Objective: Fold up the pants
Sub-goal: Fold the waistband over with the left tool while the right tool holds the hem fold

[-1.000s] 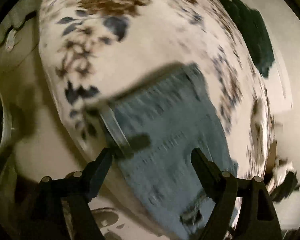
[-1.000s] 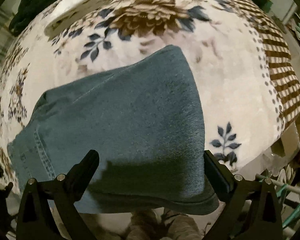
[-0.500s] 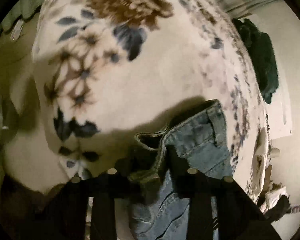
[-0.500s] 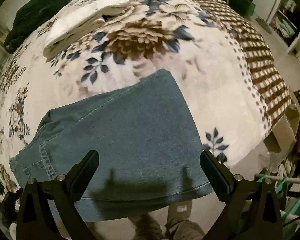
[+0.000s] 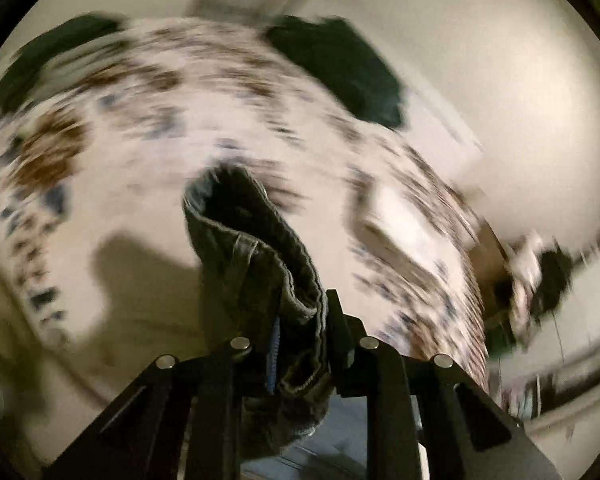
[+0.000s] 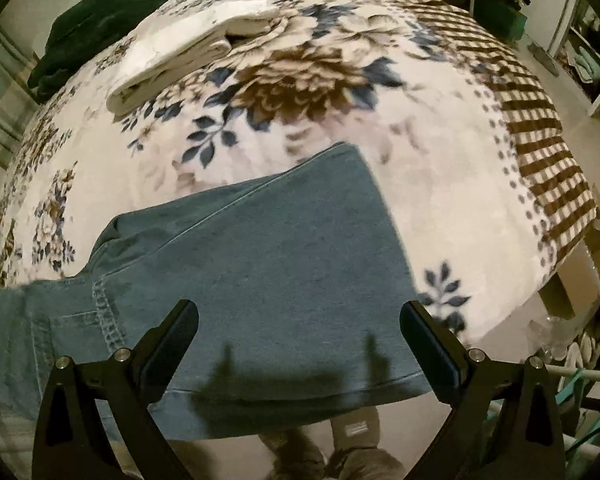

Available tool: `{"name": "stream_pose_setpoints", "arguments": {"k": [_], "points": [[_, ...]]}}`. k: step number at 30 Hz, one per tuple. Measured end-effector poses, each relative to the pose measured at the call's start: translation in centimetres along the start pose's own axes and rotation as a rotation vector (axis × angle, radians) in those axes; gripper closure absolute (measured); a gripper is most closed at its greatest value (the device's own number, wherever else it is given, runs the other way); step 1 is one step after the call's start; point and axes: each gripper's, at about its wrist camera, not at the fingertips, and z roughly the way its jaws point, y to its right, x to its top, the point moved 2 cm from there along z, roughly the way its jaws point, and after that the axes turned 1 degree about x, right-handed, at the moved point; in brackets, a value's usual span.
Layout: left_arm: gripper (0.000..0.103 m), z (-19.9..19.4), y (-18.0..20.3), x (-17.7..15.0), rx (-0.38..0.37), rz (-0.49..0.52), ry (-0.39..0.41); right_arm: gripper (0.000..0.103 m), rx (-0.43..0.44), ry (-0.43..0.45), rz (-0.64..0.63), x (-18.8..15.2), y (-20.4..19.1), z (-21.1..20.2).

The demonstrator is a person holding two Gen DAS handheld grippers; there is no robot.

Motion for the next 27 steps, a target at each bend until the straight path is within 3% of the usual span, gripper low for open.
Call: {"name": "stream_pose_setpoints", "arguments": {"k": [4, 7, 10, 12, 15, 17, 18, 22, 27], "points": [[0.087, 2.5, 8.6, -4.5, -0.117, 0.149, -0.114, 0.001, -0.014, 0.022, -0.009, 0.6, 2.9, -1.7], [0.087, 6.8, 12.9, -9.8, -0.157, 0.238, -0.263, 0.001, -0.034, 0.025, -0.023, 1.3, 5.6, -2.3], [0.087, 11.3, 14.2, -14.2, -0.141, 0.269, -0.455, 0.001, -0.04, -0.001, -0.01, 1.8, 8.7, -2.3], [0.086, 12.1, 14.4, -14.9, -0.105, 0.27, -0.52, 0.001, -0.019, -0.017, 0.007, 2.2, 10.1, -2.3], [0.077, 10.8, 14.0, -13.8, -0.087, 0.268, -0.519, 0.001, 0.091, -0.055, 0.029, 2.8, 11.1, -2.2], [0.039, 9.6, 12.5, -12.3, -0.025, 0.264, -0.492, 0.001, 0.191, -0.093, 0.028, 3.2, 10.4, -1.7], [0.031, 9.0, 11.5, -11.9, 0.007, 0.262, -0.48, 0.001, 0.242, -0.117, 0.021, 3.5, 9.6, -1.3], [0.028, 9.1, 5.7, -9.2, 0.192, 0.242, -0.442, 0.001, 0.401, -0.228, -0.062, 4.2, 4.4, 1.9], [0.028, 10.2, -0.1, -7.6, 0.347, 0.204, -0.438, 0.001, 0.386, -0.309, -0.153, 4.6, -1.1, 8.2]]}}
